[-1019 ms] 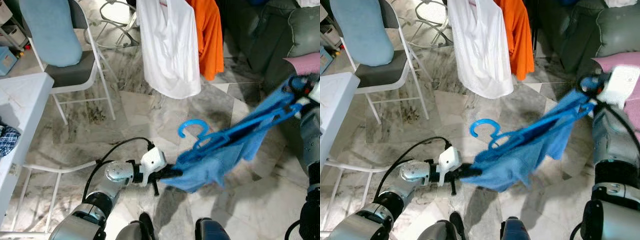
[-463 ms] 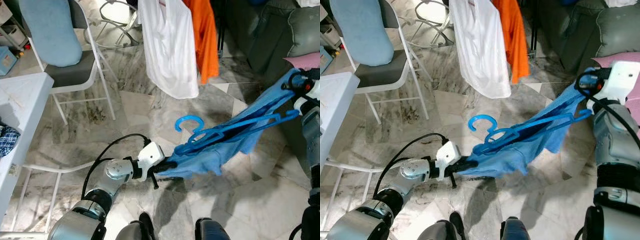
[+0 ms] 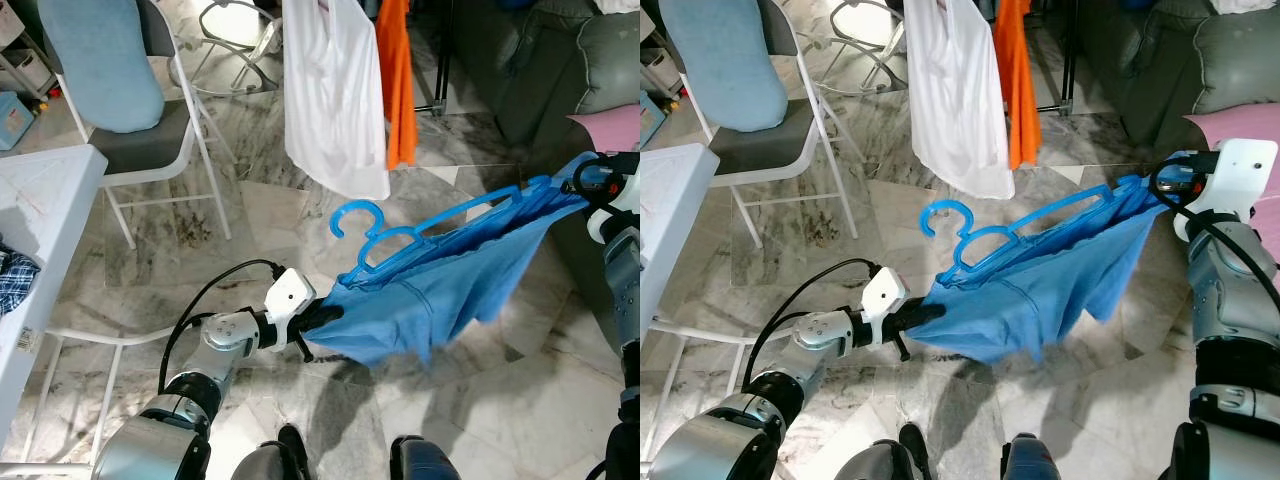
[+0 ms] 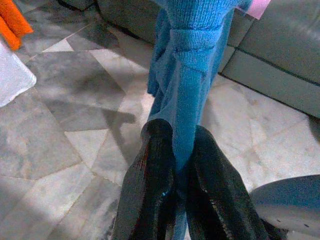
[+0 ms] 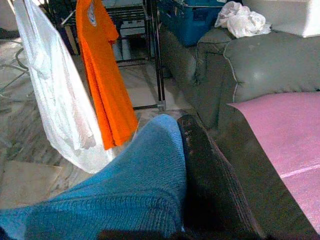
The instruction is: Hang hanger
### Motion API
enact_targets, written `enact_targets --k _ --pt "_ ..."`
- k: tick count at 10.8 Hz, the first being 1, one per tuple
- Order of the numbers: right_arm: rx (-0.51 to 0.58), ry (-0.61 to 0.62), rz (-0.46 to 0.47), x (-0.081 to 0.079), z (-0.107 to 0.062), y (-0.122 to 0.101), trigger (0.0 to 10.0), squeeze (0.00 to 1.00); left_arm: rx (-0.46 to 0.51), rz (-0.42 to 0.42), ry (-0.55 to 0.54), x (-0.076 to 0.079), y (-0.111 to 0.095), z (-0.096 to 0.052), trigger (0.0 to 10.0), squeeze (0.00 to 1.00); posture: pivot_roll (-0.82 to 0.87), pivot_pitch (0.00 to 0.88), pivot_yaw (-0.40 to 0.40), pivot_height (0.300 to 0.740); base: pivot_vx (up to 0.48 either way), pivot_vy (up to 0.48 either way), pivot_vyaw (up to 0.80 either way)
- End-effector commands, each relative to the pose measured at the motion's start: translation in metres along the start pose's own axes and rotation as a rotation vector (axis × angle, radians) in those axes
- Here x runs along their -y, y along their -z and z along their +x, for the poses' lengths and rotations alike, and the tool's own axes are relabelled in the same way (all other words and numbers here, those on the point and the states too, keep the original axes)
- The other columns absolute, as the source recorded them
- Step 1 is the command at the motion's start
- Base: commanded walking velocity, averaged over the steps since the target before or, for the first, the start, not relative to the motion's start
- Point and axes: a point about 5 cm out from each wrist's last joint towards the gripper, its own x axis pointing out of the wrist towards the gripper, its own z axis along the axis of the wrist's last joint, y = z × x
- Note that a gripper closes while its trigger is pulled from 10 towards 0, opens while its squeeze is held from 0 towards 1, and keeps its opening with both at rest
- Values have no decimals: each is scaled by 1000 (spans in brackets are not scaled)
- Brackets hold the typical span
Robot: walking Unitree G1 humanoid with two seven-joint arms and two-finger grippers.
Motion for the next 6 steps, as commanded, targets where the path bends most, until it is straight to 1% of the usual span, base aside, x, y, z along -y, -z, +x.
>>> enact_targets --k 1,2,3,4,5,6 --pt "51 41 -1 8 -2 -11 39 0 -76 -28 -53 -4 21 -18 10000 0 -295 238 152 740 0 0 0" --pt "61 41 15 7 1 -15 0 0 -96 36 -10 1 22 -17 10000 0 -296 237 153 740 0 0 0" --pt "76 34 30 4 3 -19 0 0 -124 136 54 8 24 -17 10000 0 -299 239 154 740 0 0 0" --pt "95 19 47 -5 4 -24 0 0 -168 196 78 13 28 -15 10000 0 -304 239 155 740 0 0 0" --pt "109 7 52 -10 5 -28 0 0 -194 221 80 15 30 -13 10000 0 -306 242 157 740 0 0 0" --pt "114 -18 64 -18 5 -30 0 0 -245 224 47 17 35 -9 10000 0 -308 244 154 740 0 0 0"
